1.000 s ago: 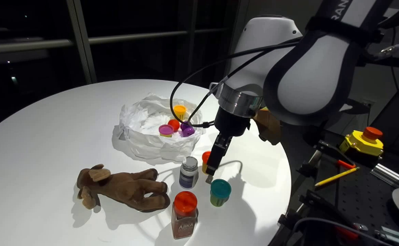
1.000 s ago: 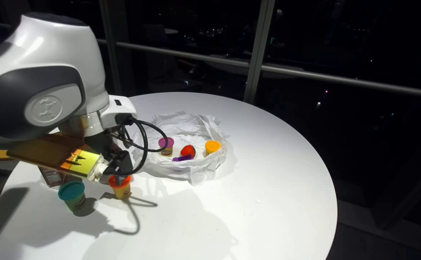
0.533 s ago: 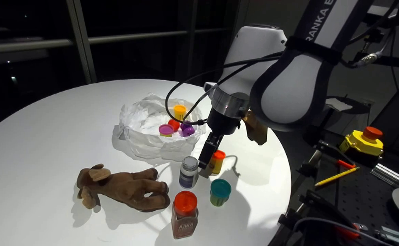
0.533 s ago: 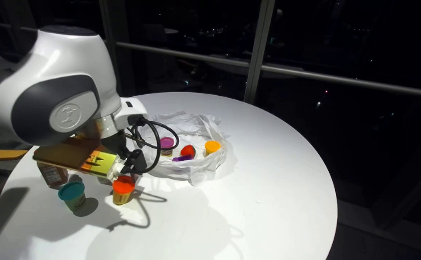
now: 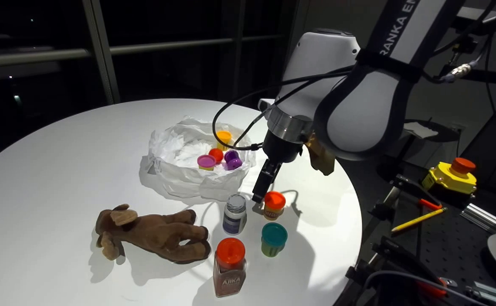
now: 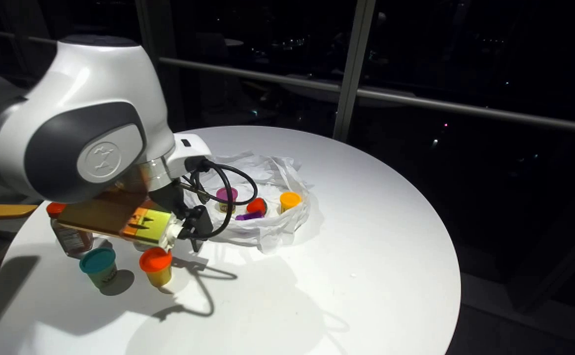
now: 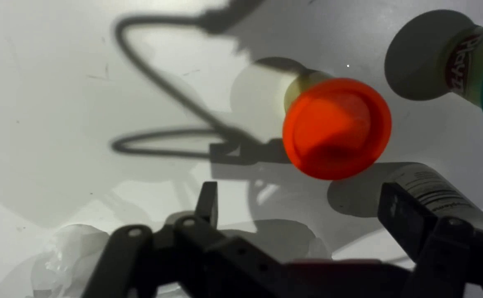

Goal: Put the objects and the bottles in the plastic bag

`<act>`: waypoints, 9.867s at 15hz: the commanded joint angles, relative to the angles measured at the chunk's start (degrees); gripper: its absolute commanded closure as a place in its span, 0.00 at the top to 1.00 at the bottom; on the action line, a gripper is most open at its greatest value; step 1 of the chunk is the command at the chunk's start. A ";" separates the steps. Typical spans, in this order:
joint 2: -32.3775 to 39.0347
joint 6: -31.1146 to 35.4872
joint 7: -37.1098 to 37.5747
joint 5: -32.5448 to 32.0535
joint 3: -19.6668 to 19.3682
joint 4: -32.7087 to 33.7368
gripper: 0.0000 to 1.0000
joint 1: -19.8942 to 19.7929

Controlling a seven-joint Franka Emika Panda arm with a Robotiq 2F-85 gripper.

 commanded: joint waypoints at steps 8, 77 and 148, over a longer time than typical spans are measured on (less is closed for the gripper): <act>-2.22 -1.25 1.76 -1.77 -0.31 -1.68 1.00 -0.11; -0.41 -36.08 -0.15 -16.54 -0.15 34.11 0.29 -2.24; -0.34 -21.47 4.72 -4.71 10.86 12.31 0.75 -3.68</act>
